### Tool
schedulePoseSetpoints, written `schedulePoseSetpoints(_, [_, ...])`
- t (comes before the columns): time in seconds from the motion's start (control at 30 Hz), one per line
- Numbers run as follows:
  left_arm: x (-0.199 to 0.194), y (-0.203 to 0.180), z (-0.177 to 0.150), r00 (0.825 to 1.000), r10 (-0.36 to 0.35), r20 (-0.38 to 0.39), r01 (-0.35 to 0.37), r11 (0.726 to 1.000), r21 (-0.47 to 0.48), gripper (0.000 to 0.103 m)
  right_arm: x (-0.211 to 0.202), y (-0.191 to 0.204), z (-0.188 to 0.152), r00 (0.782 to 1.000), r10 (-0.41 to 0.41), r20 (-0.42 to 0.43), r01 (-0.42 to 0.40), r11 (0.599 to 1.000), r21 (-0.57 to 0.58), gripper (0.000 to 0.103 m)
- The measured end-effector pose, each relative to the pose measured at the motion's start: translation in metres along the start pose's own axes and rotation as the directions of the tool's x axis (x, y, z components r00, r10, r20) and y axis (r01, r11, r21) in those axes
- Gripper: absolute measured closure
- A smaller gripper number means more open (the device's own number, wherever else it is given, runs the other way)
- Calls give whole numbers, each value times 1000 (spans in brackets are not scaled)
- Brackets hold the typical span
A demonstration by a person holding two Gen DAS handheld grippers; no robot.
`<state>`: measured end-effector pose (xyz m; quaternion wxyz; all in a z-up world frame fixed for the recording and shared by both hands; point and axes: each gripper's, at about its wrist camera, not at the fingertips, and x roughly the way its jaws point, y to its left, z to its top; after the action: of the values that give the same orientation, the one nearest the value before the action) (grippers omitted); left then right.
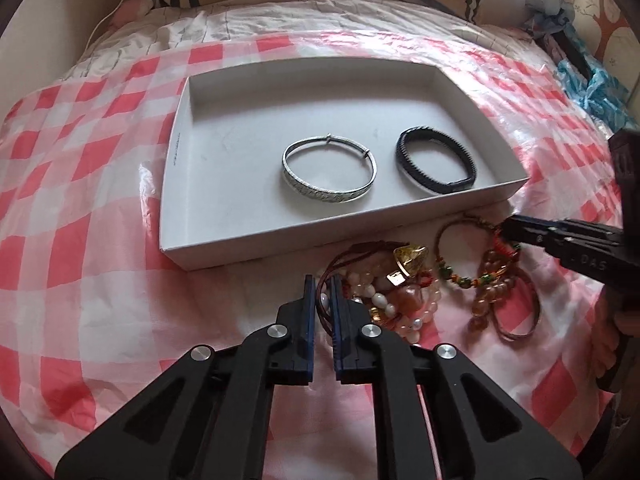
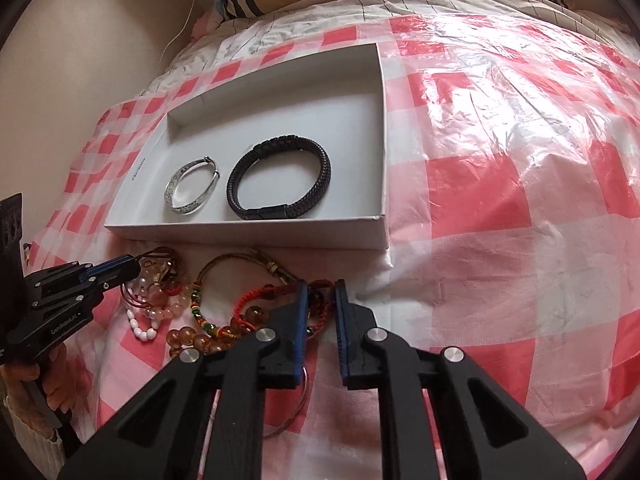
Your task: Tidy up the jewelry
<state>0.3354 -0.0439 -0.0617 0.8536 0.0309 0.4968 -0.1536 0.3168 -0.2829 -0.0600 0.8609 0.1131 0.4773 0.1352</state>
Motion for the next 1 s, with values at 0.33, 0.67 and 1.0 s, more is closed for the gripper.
schedulePoseSetpoints(0.33, [-20,13,3,985,-154,72,159,985,-66,97,-16,-6,6,994,78,72,-82,995,51,96])
schedulePoseSetpoints(0.67, [5,4,-4,997,76,-32,-74,995,59,94,-21,-3,8,991,101,89,-106,993,52,96])
schedulePoseSetpoints(1.0, [25,-7,12,996,84,15,-85,995,49,54,-4,-9,3,999,25,29,-27,997,70,55])
